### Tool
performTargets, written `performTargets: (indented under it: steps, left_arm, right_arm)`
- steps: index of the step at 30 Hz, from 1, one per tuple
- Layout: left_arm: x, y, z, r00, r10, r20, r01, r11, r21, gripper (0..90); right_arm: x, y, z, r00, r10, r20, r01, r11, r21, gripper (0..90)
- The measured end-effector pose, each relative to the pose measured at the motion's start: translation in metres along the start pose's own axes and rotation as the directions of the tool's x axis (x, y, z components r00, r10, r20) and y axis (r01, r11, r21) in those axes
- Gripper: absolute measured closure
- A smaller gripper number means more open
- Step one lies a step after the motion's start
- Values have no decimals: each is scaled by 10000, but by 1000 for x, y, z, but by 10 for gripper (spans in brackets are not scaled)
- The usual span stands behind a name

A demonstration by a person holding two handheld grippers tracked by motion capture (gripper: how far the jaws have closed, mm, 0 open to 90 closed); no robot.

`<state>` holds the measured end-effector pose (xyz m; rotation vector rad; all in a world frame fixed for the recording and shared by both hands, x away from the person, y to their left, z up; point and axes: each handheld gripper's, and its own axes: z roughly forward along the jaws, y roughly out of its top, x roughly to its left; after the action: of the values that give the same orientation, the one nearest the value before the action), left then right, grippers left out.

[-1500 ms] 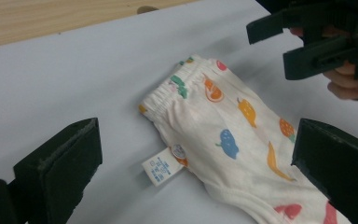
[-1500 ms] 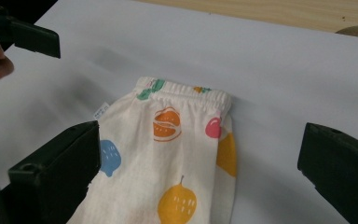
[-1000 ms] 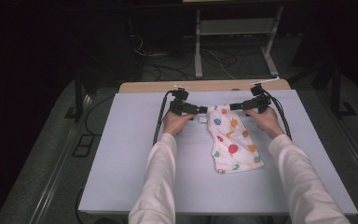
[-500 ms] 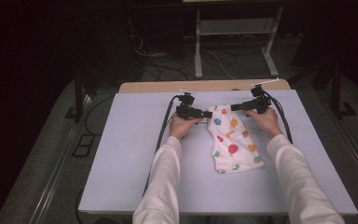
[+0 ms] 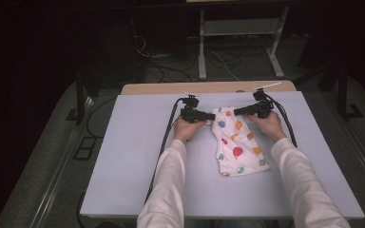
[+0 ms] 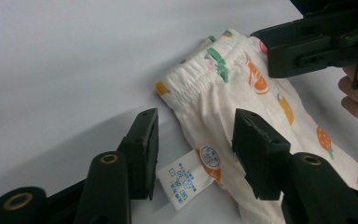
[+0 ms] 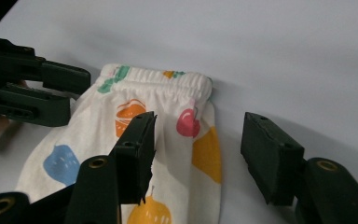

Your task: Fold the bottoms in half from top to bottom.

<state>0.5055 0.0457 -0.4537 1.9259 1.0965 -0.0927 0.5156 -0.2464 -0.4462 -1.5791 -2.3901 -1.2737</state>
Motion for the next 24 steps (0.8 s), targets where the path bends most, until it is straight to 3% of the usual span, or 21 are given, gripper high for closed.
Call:
performTargets:
  steps: [8, 11, 15, 24]
  left_arm:
    - [-4, -2, 8, 9999, 134, 65, -134, 9999, -72, 560]
    - [-5, -2, 11, 10000, 56, 38, -55, 9999, -122, 585]
    - [-6, -3, 13, 10000, -69, 3, 69, 9999, -101, 644]
    - [-11, -3, 17, 9972, 300, -680, -299, 9996, 22, 857]
  right_arm:
    - [0, -3, 7, 10000, -68, 69, 67, 9999, 139, 510]
    - [1, -3, 8, 9997, -225, 67, 224, 9996, 180, 558]
    - [1, -4, 11, 9998, -34, -180, 37, 9999, 158, 663]
    - [1, -5, 14, 9995, 295, -63, -294, 9993, 222, 852]
